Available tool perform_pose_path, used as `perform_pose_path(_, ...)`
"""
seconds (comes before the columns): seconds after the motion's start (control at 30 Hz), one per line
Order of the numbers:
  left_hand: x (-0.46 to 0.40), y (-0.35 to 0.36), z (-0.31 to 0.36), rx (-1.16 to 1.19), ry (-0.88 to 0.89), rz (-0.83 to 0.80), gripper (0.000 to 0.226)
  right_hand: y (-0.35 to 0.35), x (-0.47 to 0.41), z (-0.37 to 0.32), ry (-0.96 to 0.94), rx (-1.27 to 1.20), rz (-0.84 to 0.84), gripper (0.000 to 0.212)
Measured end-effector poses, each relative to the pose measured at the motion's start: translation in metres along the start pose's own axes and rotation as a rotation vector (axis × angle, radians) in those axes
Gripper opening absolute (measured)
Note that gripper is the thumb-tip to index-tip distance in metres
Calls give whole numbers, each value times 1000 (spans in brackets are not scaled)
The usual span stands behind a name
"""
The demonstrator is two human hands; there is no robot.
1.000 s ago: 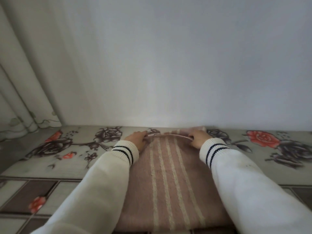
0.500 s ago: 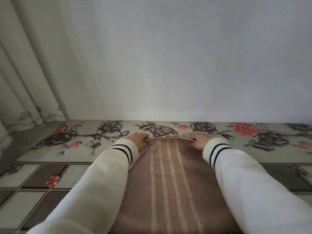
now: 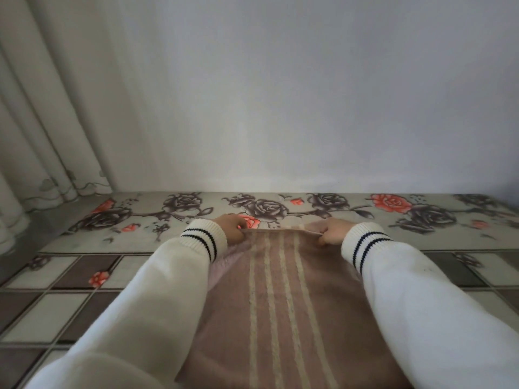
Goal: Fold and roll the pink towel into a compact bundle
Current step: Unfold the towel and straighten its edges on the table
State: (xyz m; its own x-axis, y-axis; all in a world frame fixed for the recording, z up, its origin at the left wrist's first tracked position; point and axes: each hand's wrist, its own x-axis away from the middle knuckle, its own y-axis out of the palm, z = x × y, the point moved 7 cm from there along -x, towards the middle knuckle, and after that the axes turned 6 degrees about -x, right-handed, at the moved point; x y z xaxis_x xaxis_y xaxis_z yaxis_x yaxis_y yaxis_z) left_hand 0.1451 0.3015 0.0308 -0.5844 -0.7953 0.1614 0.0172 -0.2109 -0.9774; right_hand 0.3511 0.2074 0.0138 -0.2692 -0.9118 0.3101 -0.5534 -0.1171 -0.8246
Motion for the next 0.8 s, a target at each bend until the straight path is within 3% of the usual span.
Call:
perform_pose_path(0.27,-4,-12,0,16,9,54,12,-29,2,-8,-123,-72,222,13)
perform_pose_path(0.47,-9,-4,1,64,-15,73,27,-36,-9,-12,-145,-152,303,28)
perform_pose_path(0.7,-16,1,8,50,6,26,30,-22,-30,-6,-86,25,243,17)
perform_pose_path(0.8,-19,5,11,-5,12,6,31,-15,-40,0,-70,176,198,27)
